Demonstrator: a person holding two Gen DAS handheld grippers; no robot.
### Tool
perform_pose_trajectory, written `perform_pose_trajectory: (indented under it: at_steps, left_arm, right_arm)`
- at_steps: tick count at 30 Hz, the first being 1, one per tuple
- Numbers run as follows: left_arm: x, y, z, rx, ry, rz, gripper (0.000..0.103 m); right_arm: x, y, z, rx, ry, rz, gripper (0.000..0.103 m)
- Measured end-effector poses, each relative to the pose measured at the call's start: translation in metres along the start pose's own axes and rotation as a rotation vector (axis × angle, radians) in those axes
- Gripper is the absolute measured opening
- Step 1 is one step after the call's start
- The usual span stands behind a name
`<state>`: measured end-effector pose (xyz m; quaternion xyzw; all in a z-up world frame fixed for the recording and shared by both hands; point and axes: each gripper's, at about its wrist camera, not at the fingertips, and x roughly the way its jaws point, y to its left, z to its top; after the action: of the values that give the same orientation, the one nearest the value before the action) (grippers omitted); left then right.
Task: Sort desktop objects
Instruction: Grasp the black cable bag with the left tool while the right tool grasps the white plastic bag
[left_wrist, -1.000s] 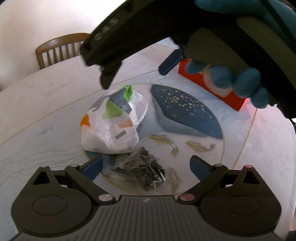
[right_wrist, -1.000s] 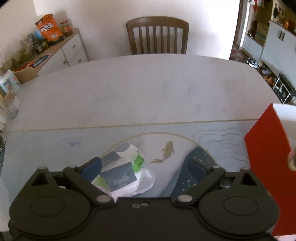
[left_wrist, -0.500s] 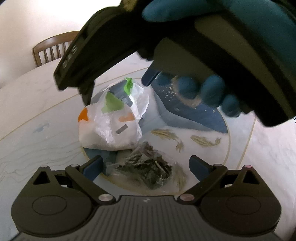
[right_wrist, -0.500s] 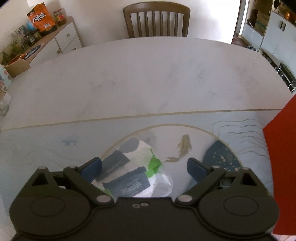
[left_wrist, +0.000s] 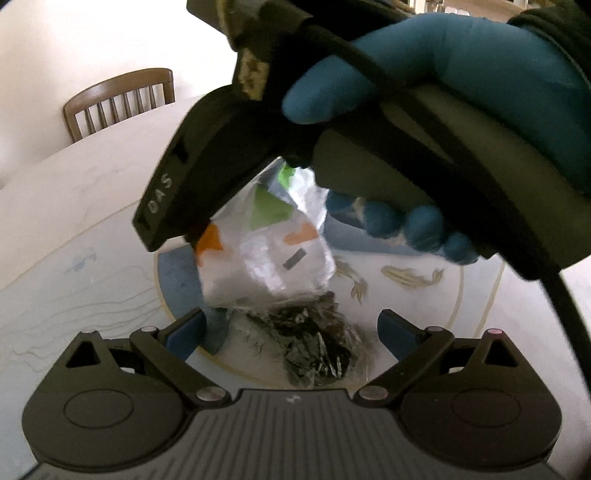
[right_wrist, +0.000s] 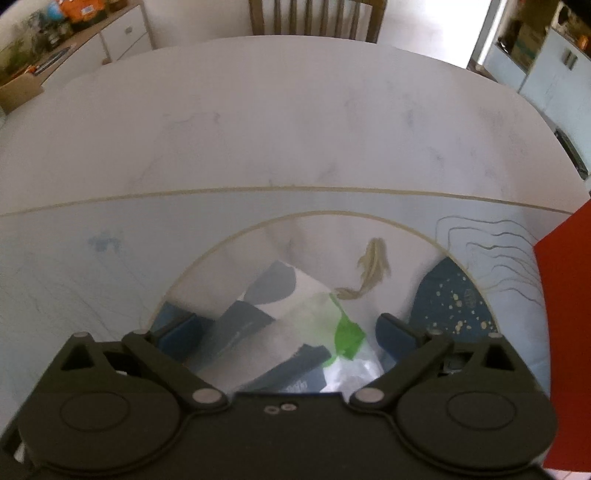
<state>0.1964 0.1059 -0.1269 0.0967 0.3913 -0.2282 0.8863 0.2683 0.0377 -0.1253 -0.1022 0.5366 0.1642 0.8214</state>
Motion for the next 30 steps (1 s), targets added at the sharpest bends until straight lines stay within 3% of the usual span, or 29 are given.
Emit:
perform_pose_trajectory:
  at_steps: [5, 8, 15, 20, 25, 30]
  left_arm:
    - [0.0, -0.004, 0.0, 0.002, 0.0, 0.021, 0.097]
    - [-0.003, -0.006, 0.0, 0.002, -0.003, 0.025, 0.089]
    - [-0.009, -0.013, 0.001, -0.004, -0.002, 0.032, 0.069]
    - [-0.012, -0.016, 0.001, -0.008, 0.004, 0.036, 0.063]
    - [-0.01, -0.016, 0.006, -0.026, 0.007, 0.049, 0.043]
    - [-0.012, -0.018, 0.007, -0.055, 0.013, 0.059, 0.038]
  right_arm:
    - [-0.002, -0.015, -0.005, 0.012, -0.01, -0.009, 0.103]
    - [-0.005, -0.022, -0.008, 0.019, -0.021, -0.011, 0.101]
    - [-0.015, -0.028, -0.015, 0.024, -0.047, -0.011, 0.083]
    - [-0.021, -0.035, -0.018, 0.023, -0.056, -0.009, 0.071]
    - [-0.027, -0.043, -0.022, 0.026, -0.054, -0.003, 0.062]
    - [-0.036, -0.055, -0.031, 0.046, -0.051, 0.008, 0.054]
